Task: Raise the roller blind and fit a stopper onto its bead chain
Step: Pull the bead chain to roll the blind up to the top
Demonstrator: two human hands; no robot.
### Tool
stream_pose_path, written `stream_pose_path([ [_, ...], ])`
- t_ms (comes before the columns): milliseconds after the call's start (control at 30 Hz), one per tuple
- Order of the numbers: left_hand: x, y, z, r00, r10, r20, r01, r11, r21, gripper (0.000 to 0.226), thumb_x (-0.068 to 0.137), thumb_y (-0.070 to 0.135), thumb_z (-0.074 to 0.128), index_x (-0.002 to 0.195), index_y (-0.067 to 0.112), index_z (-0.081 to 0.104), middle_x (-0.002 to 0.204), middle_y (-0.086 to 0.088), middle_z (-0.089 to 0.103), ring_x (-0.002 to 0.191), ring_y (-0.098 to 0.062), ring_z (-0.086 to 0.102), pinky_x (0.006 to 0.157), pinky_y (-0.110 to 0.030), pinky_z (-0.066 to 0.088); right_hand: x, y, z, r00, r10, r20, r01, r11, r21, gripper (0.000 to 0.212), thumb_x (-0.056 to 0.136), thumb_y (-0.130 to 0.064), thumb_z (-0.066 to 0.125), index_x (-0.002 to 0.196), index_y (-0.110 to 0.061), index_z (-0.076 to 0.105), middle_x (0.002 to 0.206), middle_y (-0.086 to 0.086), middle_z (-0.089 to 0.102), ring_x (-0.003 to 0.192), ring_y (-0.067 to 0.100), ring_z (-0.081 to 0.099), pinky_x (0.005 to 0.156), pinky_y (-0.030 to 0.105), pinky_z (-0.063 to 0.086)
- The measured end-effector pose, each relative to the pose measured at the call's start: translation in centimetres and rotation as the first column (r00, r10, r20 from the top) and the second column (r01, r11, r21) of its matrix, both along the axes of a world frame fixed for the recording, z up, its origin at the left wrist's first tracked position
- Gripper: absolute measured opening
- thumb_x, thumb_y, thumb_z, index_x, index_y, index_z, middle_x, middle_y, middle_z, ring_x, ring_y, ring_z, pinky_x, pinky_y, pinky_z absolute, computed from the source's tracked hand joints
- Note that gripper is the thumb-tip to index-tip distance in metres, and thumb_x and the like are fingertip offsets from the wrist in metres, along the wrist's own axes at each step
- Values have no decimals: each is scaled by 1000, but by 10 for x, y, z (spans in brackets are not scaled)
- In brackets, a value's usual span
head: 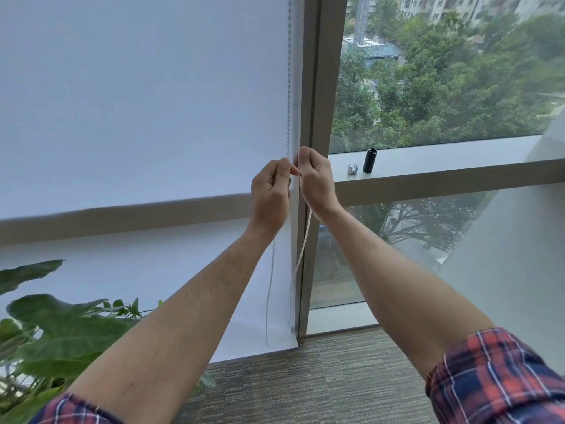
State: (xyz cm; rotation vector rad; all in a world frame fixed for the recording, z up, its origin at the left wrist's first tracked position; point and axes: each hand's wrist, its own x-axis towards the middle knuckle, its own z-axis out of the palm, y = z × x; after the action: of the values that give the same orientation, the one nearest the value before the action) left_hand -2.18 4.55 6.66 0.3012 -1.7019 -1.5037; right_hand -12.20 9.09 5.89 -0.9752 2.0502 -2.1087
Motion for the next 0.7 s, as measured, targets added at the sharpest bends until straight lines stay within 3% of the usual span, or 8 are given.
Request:
stream_pose_path([
  [100, -5, -3, -3, 988, 152, 14, -151, 986, -65, 30, 102, 26, 43, 82, 15, 62, 57, 3, 42, 56, -17, 40, 56, -33, 36, 10, 5, -18, 997, -82, -7, 82, 996, 23, 44, 100, -19, 39, 58, -31, 40, 51, -19, 43, 54, 1, 35, 57, 26, 33],
  [200, -9, -3, -3, 979, 200, 30, -192, 967, -167, 25, 101, 24, 45, 85, 19, 64, 78, 7, 59, 74, -9, 54, 71, -22, 43, 21, 12, -35, 995, -95, -8, 95, 995, -20, 43, 103, -19, 38, 61, -30, 37, 52, -19, 42, 54, 2, 35, 56, 25, 32],
  [267, -12, -1, -4, 971, 235, 40, -220, 949, -225, 21, 100, 24, 47, 89, 20, 65, 89, 8, 60, 84, -5, 56, 77, -17, 43, 27, 13, -37, 994, -105, -20, 105, 994, -24, 43, 103, -20, 39, 62, -32, 38, 52, -19, 43, 53, 2, 36, 56, 23, 32],
  [333, -15, 3, -5, 965, 260, 37, -245, 942, -231, 17, 100, 25, 50, 93, 17, 65, 92, 5, 58, 84, -7, 55, 79, -21, 45, 33, 15, -38, 993, -114, -30, 113, 993, -21, 44, 102, -20, 39, 61, -34, 39, 52, -20, 43, 52, 2, 37, 55, 23, 32],
  [433, -17, 6, -5, 946, 322, 20, -308, 920, -241, 7, 98, 26, 55, 97, 20, 59, 87, 1, 55, 76, -6, 50, 76, -24, 44, 42, 19, -43, 995, -99, -14, 99, 995, -11, 42, 100, -22, 40, 60, -35, 42, 53, -18, 45, 52, 2, 37, 52, 25, 32],
  [533, -15, 11, -5, 949, 315, 21, -305, 932, -198, 12, 96, 27, 60, 97, 18, 52, 69, 5, 48, 63, -3, 49, 66, -25, 46, 50, 22, -48, 997, -75, 11, 75, 997, -28, 35, 98, -20, 43, 64, -24, 50, 57, -13, 51, 55, 6, 42, 51, 31, 37],
  [600, -13, 15, -6, 956, 294, 21, -287, 945, -159, 15, 96, 28, 59, 92, 18, 48, 69, 7, 52, 62, -1, 52, 66, -30, 50, 55, 25, -51, 997, -75, 12, 75, 997, -35, 36, 96, -15, 45, 64, -28, 53, 57, -17, 55, 54, 2, 44, 51, 23, 38],
  [700, -10, 21, -6, 979, 204, -29, -205, 976, -67, 18, 99, 29, 52, 89, 15, 47, 68, 1, 53, 58, -13, 53, 59, -35, 50, 63, 33, -62, 997, -83, -7, 83, 996, 11, 37, 98, -17, 42, 65, -33, 49, 56, -18, 51, 54, 2, 43, 53, 20, 35],
])
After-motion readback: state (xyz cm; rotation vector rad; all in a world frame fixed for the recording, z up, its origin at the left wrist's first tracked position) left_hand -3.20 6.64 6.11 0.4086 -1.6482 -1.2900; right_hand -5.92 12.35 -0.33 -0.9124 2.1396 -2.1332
